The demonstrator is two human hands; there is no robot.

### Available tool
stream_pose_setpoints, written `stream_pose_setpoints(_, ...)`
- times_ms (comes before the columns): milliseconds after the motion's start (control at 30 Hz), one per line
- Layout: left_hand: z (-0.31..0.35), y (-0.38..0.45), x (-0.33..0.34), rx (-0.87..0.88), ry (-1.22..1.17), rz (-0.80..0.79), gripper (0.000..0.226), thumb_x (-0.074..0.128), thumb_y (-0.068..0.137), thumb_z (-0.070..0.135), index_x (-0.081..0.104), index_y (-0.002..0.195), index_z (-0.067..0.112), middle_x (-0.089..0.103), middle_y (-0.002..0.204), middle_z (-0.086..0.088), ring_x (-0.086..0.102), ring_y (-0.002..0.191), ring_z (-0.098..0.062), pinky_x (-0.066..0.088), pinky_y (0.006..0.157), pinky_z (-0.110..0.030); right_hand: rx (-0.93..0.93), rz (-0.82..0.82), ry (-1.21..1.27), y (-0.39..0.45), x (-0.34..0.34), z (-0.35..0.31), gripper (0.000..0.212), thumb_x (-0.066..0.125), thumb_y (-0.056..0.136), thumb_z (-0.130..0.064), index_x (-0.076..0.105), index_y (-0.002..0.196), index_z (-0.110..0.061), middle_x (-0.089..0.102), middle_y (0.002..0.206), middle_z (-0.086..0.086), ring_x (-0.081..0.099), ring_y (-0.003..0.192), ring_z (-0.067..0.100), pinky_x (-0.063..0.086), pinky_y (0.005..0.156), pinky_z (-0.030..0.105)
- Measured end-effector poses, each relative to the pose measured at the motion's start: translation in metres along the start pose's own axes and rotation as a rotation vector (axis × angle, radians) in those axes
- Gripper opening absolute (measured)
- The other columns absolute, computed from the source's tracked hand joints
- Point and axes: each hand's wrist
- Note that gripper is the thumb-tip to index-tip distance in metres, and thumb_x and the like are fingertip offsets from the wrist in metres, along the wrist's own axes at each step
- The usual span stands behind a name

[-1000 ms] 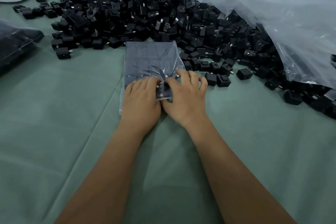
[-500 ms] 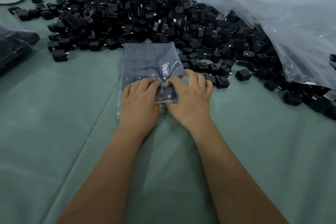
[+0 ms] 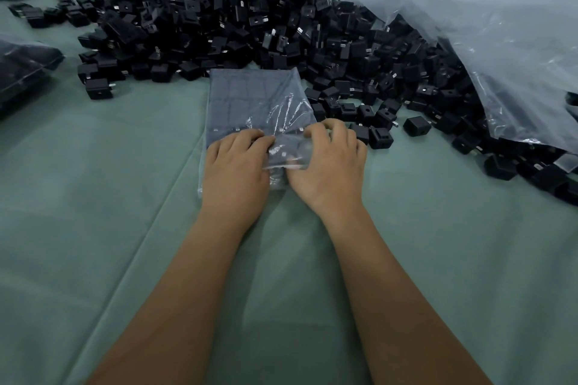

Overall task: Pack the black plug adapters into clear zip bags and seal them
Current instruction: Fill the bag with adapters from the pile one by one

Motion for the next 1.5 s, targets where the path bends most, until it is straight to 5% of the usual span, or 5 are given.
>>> stream_pose_setpoints(567, -0.001, 0.000, 0.002, 0.017, 0.023, -0.016, 0.050, 0.055, 0.085, 0.011, 0.059, 0.133, 0.023, 0.056, 0.134, -0.003, 0.047, 0.126, -0.027, 0.026, 0.107, -0.038, 0.017, -0.139, 0.035, 0.010, 0.003, -0.002, 0.020, 0.062, 0.085, -0.033, 0.057, 0.103, -0.028, 0.052, 0.104, -0.002, 0.047, 0.100, 0.022, 0.033, 0.081, 0.032)
stream_pose_setpoints(1067, 0.004, -0.005, -0.002, 0.152, 0.047, -0.057, 0.053, 0.054, 0.089, 0.013, 0.053, 0.139, 0.029, 0.041, 0.153, 0.001, 0.029, 0.145, -0.023, 0.012, 0.119, -0.046, -0.094, -0.379, 0.226, -0.023, -0.019, 0.021, 0.054, 0.055, 0.086, -0.033, 0.047, 0.139, -0.038, 0.029, 0.155, 0.000, 0.022, 0.140, 0.015, 0.011, 0.114, 0.028)
stream_pose_setpoints(1233, 0.001, -0.005, 0.002, 0.159, 0.018, -0.148, 0.049, 0.047, 0.094, 0.016, 0.051, 0.140, 0.032, 0.036, 0.155, 0.009, 0.024, 0.147, -0.016, 0.006, 0.119, -0.037, 0.204, -0.139, 0.756, -0.020, -0.028, 0.024, 0.041, 0.049, 0.071, -0.023, 0.070, 0.106, -0.028, 0.051, 0.120, -0.019, 0.043, 0.113, -0.005, 0.037, 0.095, 0.020)
stream_pose_setpoints(1333, 0.000, -0.005, 0.003, 0.148, -0.003, -0.144, 0.048, 0.046, 0.095, 0.016, 0.052, 0.139, 0.034, 0.035, 0.155, 0.011, 0.024, 0.147, -0.014, 0.006, 0.119, -0.035, 0.315, -0.006, 0.576, -0.015, -0.030, 0.036, 0.044, 0.046, 0.081, -0.010, 0.064, 0.118, -0.028, 0.048, 0.124, -0.012, 0.037, 0.115, 0.003, 0.035, 0.104, 0.032)
stream_pose_setpoints(1500, 0.000, -0.005, 0.002, 0.146, -0.028, -0.144, 0.049, 0.048, 0.093, 0.014, 0.054, 0.137, 0.033, 0.037, 0.154, 0.011, 0.026, 0.146, -0.015, 0.006, 0.118, -0.035, 0.382, -0.258, 0.249, -0.008, -0.025, 0.041, 0.059, 0.038, 0.091, -0.021, 0.029, 0.147, -0.038, 0.015, 0.157, 0.003, 0.012, 0.142, 0.020, 0.009, 0.116, 0.037)
Point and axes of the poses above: each hand's wrist, its own y-axis towards the middle knuckle, its own x-axis out of the palm, z = x × y
